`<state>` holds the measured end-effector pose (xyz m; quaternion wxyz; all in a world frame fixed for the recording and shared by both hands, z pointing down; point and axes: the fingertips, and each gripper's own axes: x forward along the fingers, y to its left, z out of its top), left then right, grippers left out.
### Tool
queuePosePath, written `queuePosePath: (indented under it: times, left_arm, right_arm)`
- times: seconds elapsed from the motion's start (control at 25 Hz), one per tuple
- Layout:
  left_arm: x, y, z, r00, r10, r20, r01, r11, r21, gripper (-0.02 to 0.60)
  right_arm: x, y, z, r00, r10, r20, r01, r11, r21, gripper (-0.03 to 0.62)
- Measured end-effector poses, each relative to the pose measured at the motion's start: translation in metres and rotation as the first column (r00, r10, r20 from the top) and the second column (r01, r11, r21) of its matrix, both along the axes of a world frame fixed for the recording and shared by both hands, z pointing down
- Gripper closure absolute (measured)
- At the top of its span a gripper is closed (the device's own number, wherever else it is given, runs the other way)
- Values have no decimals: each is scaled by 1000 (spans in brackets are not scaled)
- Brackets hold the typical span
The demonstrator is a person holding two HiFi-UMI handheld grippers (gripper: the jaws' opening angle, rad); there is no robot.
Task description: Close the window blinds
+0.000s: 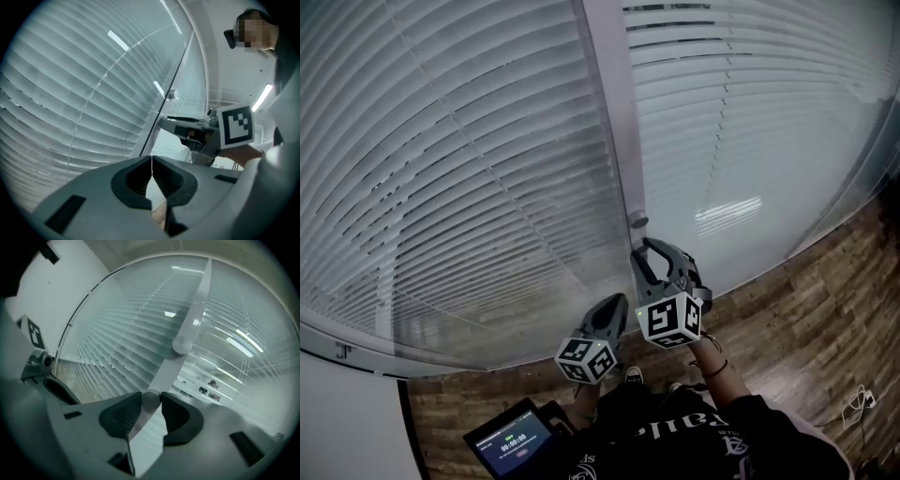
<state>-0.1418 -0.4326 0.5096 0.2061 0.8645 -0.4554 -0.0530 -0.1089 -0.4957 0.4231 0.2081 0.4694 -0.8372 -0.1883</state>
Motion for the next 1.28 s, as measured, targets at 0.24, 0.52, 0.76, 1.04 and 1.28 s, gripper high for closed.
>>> queuePosePath:
  times: [0.24, 0.52, 0.76, 1.04, 1.28]
  left_arm:
    - [-1, -2, 1, 1000, -2, 4, 2, 1000, -3, 575]
    - [3, 0, 2, 1000, -6, 8, 6, 1000, -8, 575]
    - [12, 4, 3, 1000, -7, 11, 7, 1000, -12, 575]
    - [33, 24, 2, 1000, -15, 20, 16, 1000, -27, 575]
    - [71, 71, 8, 998, -51, 23, 52, 998, -33, 575]
  right_arm:
    - [3, -2, -1, 982, 1, 186, 16, 996, -93, 453]
    - [4, 0, -2, 970, 1, 242, 23, 995, -97, 453]
    - [21, 7, 14, 916, 22, 400, 70, 975, -213, 451]
    - [61, 34, 48, 909, 77, 410, 71, 940, -333, 453]
    - [92, 93, 73, 922, 32, 387, 124, 920, -372, 453]
